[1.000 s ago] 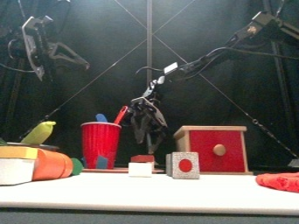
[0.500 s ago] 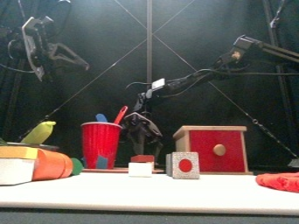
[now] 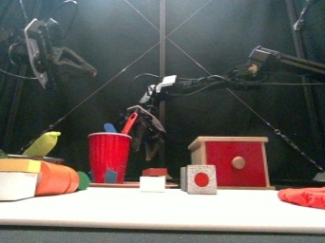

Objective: Grab knife with both hands

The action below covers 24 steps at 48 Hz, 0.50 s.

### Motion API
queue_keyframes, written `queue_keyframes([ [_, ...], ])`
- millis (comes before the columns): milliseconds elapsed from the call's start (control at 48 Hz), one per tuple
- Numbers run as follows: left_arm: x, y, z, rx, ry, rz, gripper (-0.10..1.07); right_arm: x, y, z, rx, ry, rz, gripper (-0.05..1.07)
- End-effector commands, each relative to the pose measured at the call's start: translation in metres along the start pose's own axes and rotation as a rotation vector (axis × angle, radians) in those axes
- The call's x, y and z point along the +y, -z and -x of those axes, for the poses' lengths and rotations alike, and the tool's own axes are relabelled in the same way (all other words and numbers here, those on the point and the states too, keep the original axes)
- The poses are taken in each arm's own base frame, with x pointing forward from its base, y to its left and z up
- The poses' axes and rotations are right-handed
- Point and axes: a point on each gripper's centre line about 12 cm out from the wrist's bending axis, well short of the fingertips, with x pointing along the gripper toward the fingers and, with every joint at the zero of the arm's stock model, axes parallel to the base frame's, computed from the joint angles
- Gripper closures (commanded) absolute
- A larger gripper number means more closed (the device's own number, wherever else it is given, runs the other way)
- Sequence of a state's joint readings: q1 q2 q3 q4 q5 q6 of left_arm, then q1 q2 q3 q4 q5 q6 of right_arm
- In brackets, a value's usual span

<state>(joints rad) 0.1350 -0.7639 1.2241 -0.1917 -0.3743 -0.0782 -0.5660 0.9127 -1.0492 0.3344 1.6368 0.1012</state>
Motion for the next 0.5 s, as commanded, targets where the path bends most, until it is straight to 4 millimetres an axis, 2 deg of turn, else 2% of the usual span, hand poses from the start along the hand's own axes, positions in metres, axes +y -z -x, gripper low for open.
queue_keyframes([
  [0,-0.001,-0.005,-0.002,-0.015,0.001,0.002,0.59,0.060,0.038,0.231,-0.732,-0.052,0.210,0.09],
  [479,-0.001,-0.006,-0.002,-0.017,-0.002,0.008,0.59,0.057,0.045,0.243,-0.743,-0.058,0.209,0.09],
])
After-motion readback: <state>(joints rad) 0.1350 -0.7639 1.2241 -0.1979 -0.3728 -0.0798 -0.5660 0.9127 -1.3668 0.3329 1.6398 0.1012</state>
